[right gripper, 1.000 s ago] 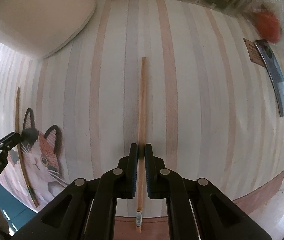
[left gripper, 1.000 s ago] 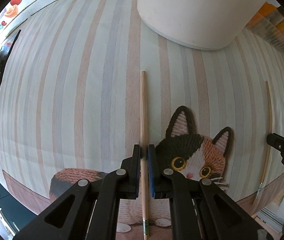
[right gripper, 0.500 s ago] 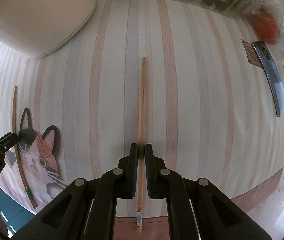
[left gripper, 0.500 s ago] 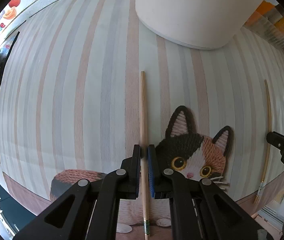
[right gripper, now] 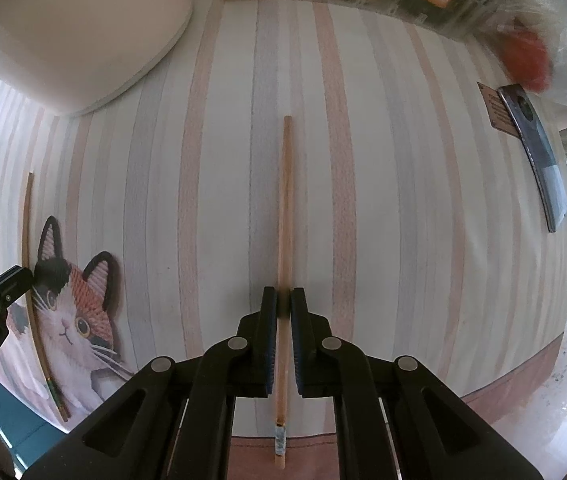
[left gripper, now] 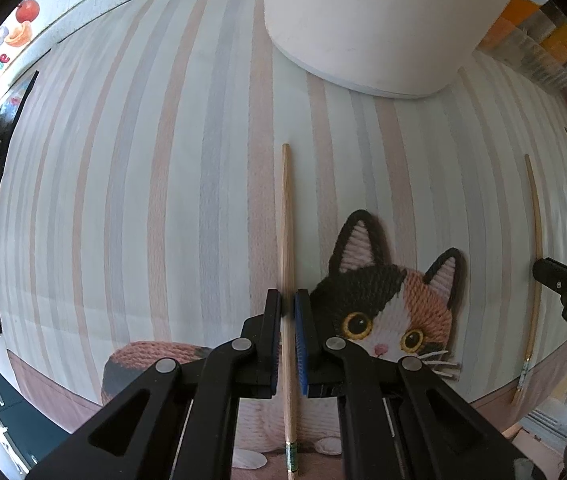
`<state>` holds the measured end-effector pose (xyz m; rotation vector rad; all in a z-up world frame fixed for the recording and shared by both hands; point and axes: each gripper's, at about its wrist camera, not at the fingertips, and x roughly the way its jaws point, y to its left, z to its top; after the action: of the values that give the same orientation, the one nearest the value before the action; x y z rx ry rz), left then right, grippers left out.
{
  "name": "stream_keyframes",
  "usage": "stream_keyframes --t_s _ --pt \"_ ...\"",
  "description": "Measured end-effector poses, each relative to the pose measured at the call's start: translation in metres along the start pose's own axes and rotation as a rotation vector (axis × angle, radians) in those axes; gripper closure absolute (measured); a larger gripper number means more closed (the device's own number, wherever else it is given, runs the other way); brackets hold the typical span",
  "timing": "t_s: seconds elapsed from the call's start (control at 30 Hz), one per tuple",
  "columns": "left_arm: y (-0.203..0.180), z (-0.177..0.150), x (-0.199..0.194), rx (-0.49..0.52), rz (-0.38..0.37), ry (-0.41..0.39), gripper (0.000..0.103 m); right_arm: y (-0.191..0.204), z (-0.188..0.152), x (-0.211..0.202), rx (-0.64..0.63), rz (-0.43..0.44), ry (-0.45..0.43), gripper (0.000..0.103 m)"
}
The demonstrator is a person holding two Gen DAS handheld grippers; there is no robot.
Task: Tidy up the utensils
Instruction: 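Lift both wooden chopsticks and carry them above the cream holder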
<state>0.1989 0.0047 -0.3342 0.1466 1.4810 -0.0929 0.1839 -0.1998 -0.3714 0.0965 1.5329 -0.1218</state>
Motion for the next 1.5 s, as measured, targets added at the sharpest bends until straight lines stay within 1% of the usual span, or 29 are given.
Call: stream_keyframes --t_s 0.07,0.1,0.13,0.27,0.4,0.53,0.57,0.8,0.87,0.97,1.03,1.1,1.13,1.2,1.23,1.3,1.33,1.5 --pt "-0.001 -0.004 -0.004 -0.006 -0.028 -0.004 0.099 -0.006 -0.003 -0.001 0.012 0.031 -0.011 0.096" --pt "-0.002 -0.007 -0.01 0.001 -0.032 -0.015 0.099 -0.012 -0.005 -0.002 0.034 0.071 -0.007 0.096" --pt "-0.004 -0.008 -0.016 0.008 -0.036 -0.029 0.099 -0.015 -0.007 -0.003 0.046 0.092 -0.009 0.096" --pt "-0.009 -0.013 -0.044 0.022 -0.064 -0.086 0.099 -0.024 -0.013 -0.025 0.053 0.133 -0.07 0.096" --pt "-0.011 -0.014 -0.082 0.024 -0.082 -0.18 0.099 -0.028 -0.016 -0.05 0.046 0.17 -0.129 0.096" --pt "-0.015 -0.014 -0.131 0.034 -0.108 -0.297 0.099 -0.029 -0.017 -0.085 0.017 0.207 -0.208 0.096" --pt "-0.015 -0.013 -0.139 0.036 -0.115 -0.316 0.099 -0.028 -0.015 -0.094 0.015 0.218 -0.225 0.096" --pt "-0.015 -0.008 -0.221 0.032 -0.216 -0.481 0.099 -0.034 0.004 -0.169 0.036 0.303 -0.395 0.096" --pt "-0.015 0.002 -0.246 0.028 -0.245 -0.534 0.099 -0.036 0.01 -0.187 0.049 0.328 -0.442 0.096" --pt "-0.018 0.021 -0.274 0.025 -0.26 -0.605 0.099 -0.041 0.023 -0.222 0.072 0.362 -0.529 0.096" --pt "-0.019 0.038 -0.294 0.016 -0.253 -0.659 0.099 -0.043 0.038 -0.245 0.086 0.382 -0.591 0.096" --pt "-0.02 0.051 -0.308 0.006 -0.248 -0.698 0.099 -0.041 0.052 -0.266 0.104 0.397 -0.648 0.096" --pt "-0.021 0.06 -0.318 0.004 -0.238 -0.729 0.099 -0.039 0.057 -0.272 0.108 0.401 -0.67 0.096" --pt "-0.021 0.069 -0.328 0.002 -0.227 -0.762 0.099 -0.034 0.072 -0.287 0.119 0.409 -0.72 0.096" --pt "-0.021 0.079 -0.335 -0.001 -0.216 -0.785 0.099 -0.032 0.078 -0.293 0.12 0.412 -0.74 0.096" --pt "-0.019 0.09 -0.341 -0.013 -0.208 -0.806 0.099 -0.025 0.09 -0.302 0.122 0.413 -0.779 0.096" --pt "-0.017 0.101 -0.343 -0.026 -0.206 -0.819 0.099 -0.023 0.095 -0.305 0.123 0.417 -0.792 0.096" --pt "-0.011 0.138 -0.332 -0.09 -0.212 -0.825 0.099 -0.013 0.124 -0.31 0.159 0.449 -0.879 0.096"
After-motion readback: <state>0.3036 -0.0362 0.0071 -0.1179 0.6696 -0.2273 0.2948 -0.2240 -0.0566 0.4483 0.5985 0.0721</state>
